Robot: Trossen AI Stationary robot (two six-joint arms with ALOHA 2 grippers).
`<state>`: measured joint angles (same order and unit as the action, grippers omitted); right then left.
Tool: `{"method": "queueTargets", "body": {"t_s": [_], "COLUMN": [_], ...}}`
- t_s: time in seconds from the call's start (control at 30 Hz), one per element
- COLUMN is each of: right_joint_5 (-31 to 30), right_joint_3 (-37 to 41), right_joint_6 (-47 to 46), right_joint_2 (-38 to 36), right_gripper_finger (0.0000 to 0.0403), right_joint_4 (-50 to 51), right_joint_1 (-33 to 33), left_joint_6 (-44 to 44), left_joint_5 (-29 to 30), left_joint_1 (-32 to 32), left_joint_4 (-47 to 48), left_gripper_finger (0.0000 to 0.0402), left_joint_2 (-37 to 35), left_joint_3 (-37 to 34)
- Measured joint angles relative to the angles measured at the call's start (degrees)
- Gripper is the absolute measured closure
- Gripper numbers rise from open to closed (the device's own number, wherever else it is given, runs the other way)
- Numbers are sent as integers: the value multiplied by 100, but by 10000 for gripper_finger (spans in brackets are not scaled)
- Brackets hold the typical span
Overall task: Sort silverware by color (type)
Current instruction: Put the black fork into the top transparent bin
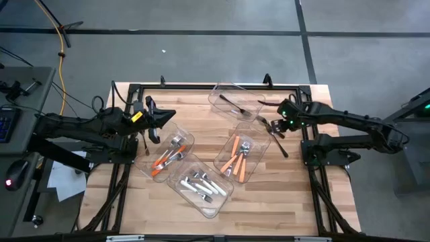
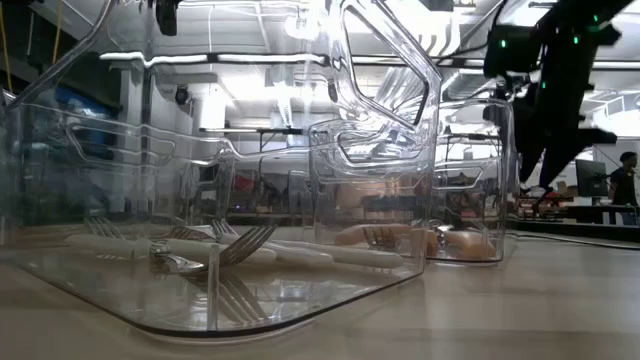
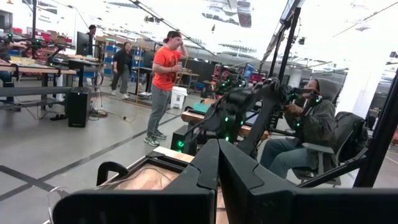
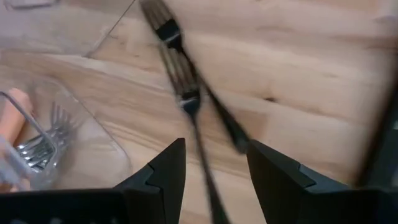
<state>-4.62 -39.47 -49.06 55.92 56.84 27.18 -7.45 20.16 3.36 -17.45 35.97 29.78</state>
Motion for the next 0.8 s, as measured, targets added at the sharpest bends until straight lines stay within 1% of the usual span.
{"method": "queueTargets", "body": {"t_s": [0.07, 0.17, 0.23, 0.33, 0.43, 0.8], "right_joint_5": [159, 181, 162, 20, 14, -225], "right_joint_3": [352, 722, 896, 1049, 1093, 1093], "right_joint_6": [-9, -234, -245, -345, -339, 67], "right_joint_2": [0, 0, 30, 164, 396, 1343], "right_gripper_finger": [249, 249, 249, 249, 249, 249], "right_joint_4": [-499, -1170, -1420, -1519, -1512, -1859], "right_joint_1": [29, 63, 113, 225, 309, 313], "left_joint_6": [3, -14, -90, -148, -150, -295], "left_joint_5": [0, 0, 1, 11, 30, 123], "left_joint_1": [1, 0, 0, 2, 1, 2], "left_joint_4": [0, 0, -3, -4, -6, -7], "left_gripper_finger": [401, 401, 401, 401, 401, 401], "left_joint_2": [2, 1, 1, 0, 1, 2], "left_joint_3": [0, 0, 0, 0, 0, 0]}}
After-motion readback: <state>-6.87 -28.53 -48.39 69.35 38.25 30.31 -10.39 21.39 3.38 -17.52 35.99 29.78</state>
